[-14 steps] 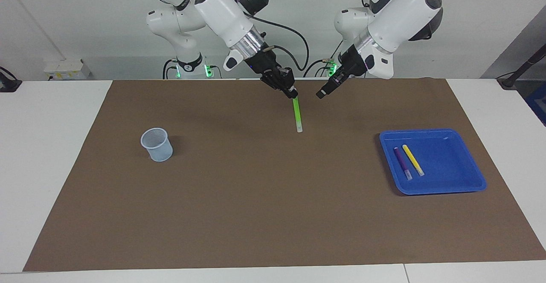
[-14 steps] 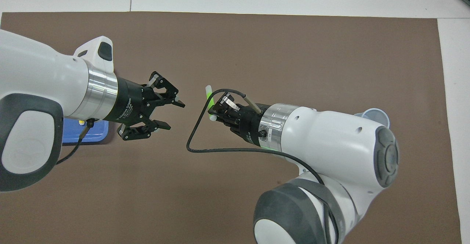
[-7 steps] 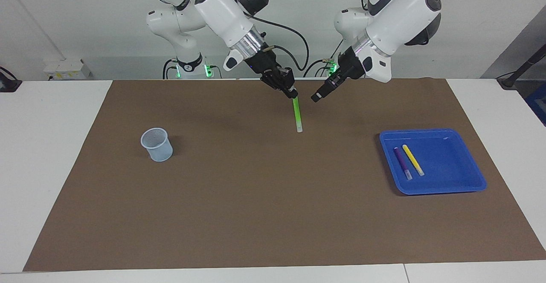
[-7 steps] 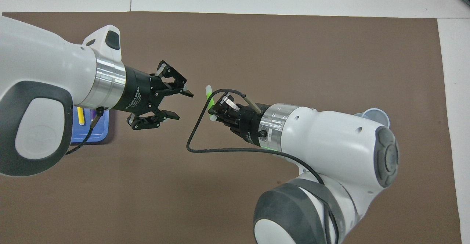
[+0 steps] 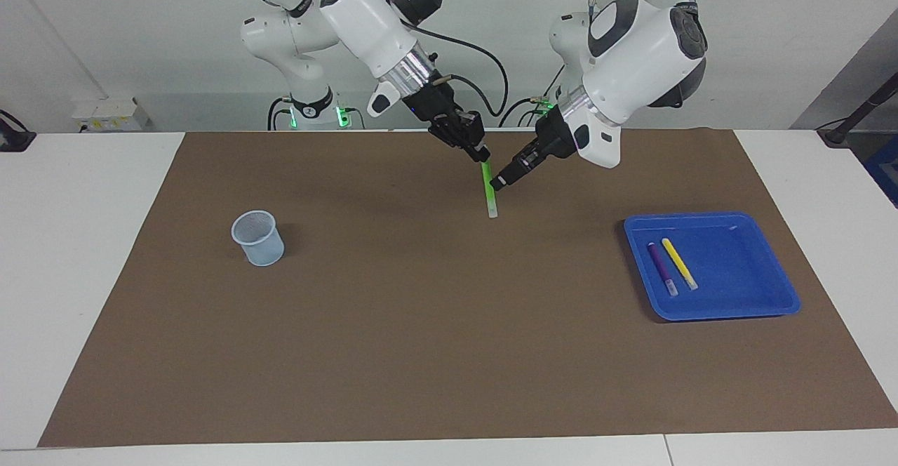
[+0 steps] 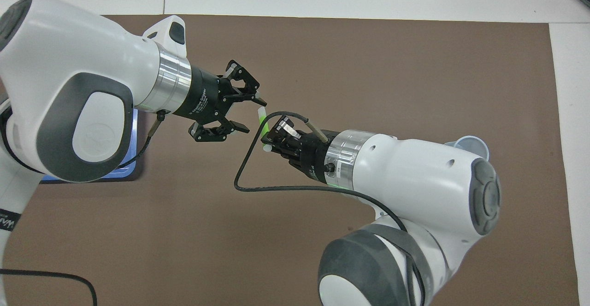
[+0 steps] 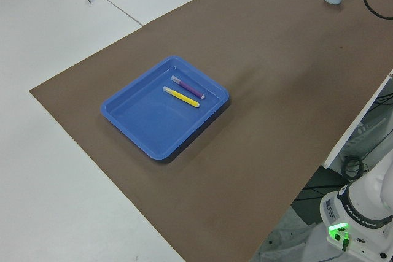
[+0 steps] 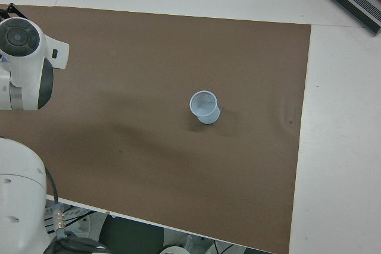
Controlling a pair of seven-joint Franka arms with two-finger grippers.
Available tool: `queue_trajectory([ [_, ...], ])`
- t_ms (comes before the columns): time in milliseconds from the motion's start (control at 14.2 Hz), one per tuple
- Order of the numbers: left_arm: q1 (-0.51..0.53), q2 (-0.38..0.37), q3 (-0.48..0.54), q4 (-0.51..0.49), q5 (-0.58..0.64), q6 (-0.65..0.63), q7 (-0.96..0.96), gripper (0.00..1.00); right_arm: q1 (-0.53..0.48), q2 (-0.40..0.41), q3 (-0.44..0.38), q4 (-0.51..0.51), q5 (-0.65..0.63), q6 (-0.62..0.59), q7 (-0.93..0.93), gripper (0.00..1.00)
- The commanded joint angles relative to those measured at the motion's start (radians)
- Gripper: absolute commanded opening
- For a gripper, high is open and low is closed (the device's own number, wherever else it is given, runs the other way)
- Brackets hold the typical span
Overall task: Right arm passes pens to left for tray arrangement
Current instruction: 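Reach the left gripper toward the green pen held by the right gripper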
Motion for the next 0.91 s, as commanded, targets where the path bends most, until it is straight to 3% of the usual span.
queue_trajectory([
  [0,-0.021,0.040,0.007,0.037,0.029,0.014,-0.002,0.58,0.008,0.001,0.000,-0.004,0.026,0.028,0.008,0.00],
  [844,-0.039,0.045,0.007,0.004,0.067,0.056,0.002,0.54,0.006,0.001,0.000,-0.004,0.026,0.028,0.008,0.00],
])
